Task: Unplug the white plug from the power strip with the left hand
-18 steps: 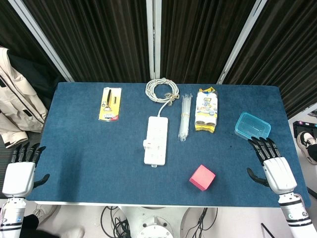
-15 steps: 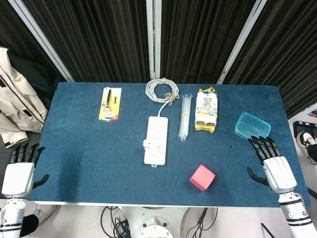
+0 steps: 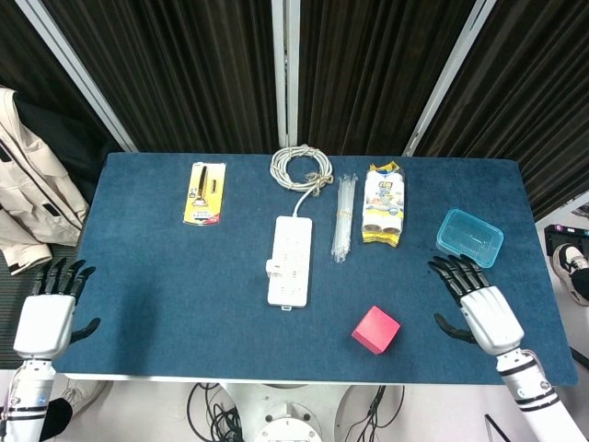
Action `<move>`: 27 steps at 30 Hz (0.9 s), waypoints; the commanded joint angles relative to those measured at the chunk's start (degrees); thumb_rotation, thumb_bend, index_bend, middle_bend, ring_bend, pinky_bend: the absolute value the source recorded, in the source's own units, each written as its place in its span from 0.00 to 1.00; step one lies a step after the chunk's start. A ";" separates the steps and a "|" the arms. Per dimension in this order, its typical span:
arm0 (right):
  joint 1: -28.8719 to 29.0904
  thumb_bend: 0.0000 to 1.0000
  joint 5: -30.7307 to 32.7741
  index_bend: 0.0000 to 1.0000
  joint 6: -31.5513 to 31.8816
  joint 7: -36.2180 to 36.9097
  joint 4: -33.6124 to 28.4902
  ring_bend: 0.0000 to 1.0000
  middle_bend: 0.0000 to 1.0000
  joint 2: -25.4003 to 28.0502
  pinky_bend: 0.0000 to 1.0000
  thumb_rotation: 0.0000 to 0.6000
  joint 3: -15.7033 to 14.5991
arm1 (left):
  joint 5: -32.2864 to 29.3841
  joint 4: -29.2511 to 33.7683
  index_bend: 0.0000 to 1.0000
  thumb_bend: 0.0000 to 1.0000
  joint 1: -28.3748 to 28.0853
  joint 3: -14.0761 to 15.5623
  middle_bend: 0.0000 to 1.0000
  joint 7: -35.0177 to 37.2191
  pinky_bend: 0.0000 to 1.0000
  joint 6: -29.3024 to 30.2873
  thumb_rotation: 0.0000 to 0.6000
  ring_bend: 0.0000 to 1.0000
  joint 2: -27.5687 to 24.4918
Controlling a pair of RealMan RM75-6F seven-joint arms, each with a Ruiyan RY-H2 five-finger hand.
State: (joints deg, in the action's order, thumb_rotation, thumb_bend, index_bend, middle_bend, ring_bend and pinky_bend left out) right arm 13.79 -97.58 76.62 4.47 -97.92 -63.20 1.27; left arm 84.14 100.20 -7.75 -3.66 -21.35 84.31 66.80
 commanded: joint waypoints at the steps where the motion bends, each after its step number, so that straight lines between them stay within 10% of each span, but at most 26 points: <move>1: 6.36 0.24 -3.67 0.00 -7.49 2.31 -1.40 0.00 0.09 -1.35 0.00 1.00 -0.27 | 1.54 -0.54 0.18 0.14 -4.01 -1.78 0.10 1.60 0.04 -3.97 1.00 0.00 -0.06; 17: 26.81 0.41 4.07 0.01 -33.41 5.35 -0.61 0.00 0.13 -11.02 0.00 1.00 4.41 | -1.08 -16.37 0.25 0.20 -33.76 -9.65 0.19 15.93 0.23 -37.67 1.00 0.09 13.29; 27: 29.64 0.45 8.33 0.07 -35.99 2.11 3.73 0.00 0.14 -16.75 0.00 1.00 3.60 | 0.05 -29.39 0.26 0.23 -43.25 -8.37 0.21 23.46 0.27 -44.47 1.00 0.11 24.17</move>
State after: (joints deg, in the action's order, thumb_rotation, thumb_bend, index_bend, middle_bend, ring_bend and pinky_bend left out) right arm 43.17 -89.54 40.61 6.88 -94.65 -79.48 5.06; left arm 83.65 72.35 -49.60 -12.37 0.65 40.75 89.50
